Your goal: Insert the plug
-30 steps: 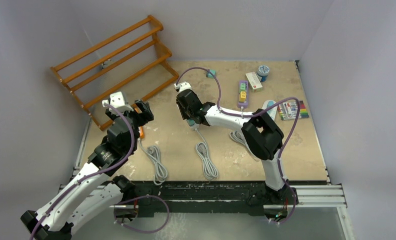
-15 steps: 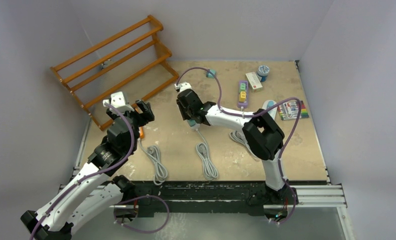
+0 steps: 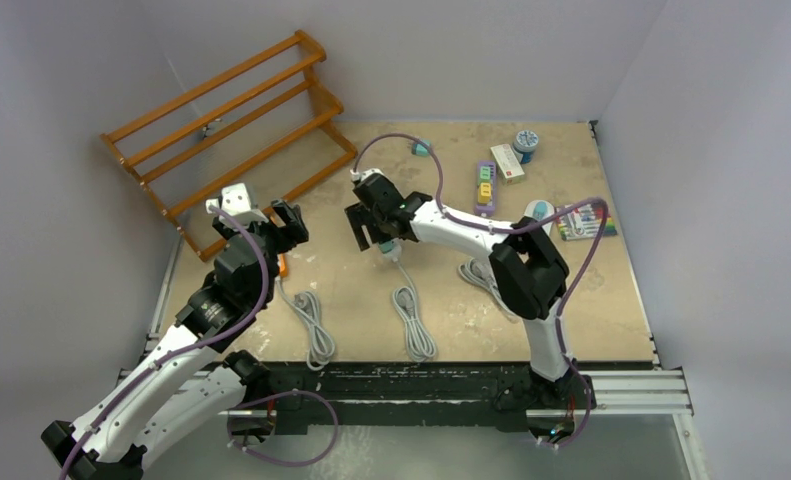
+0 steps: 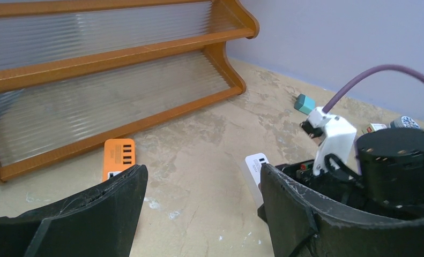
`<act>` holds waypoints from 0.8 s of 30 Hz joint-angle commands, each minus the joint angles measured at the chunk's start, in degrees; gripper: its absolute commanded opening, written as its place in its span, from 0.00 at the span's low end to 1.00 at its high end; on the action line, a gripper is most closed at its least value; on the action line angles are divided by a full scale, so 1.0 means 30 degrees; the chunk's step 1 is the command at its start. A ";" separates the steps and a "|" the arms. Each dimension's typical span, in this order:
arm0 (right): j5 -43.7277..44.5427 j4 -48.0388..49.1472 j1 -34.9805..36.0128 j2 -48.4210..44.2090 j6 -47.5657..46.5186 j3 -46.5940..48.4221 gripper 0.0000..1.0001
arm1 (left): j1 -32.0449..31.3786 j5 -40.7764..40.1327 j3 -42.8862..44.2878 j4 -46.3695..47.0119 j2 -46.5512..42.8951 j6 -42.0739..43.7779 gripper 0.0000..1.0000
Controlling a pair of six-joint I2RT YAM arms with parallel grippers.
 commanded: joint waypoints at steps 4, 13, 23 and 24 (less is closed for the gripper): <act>0.0555 0.1239 -0.0534 -0.4969 0.0862 0.1167 0.85 | -0.0010 -0.0057 0.0110 0.0347 -0.0161 -0.0297 0.78; 0.7455 1.1991 -0.0542 -1.7499 -0.0161 -1.0872 0.95 | 0.0000 -0.0202 0.0092 0.0919 -0.0168 -0.1805 0.83; 0.9929 1.0735 -0.0572 -2.3413 0.3135 -1.7108 0.95 | -0.0010 -0.1085 0.0275 0.0817 0.1168 -0.1876 0.84; 1.0011 1.1147 -0.0572 -2.4133 0.2990 -1.7721 0.95 | -0.0006 -0.1066 0.0275 0.0812 0.1290 -0.1837 0.84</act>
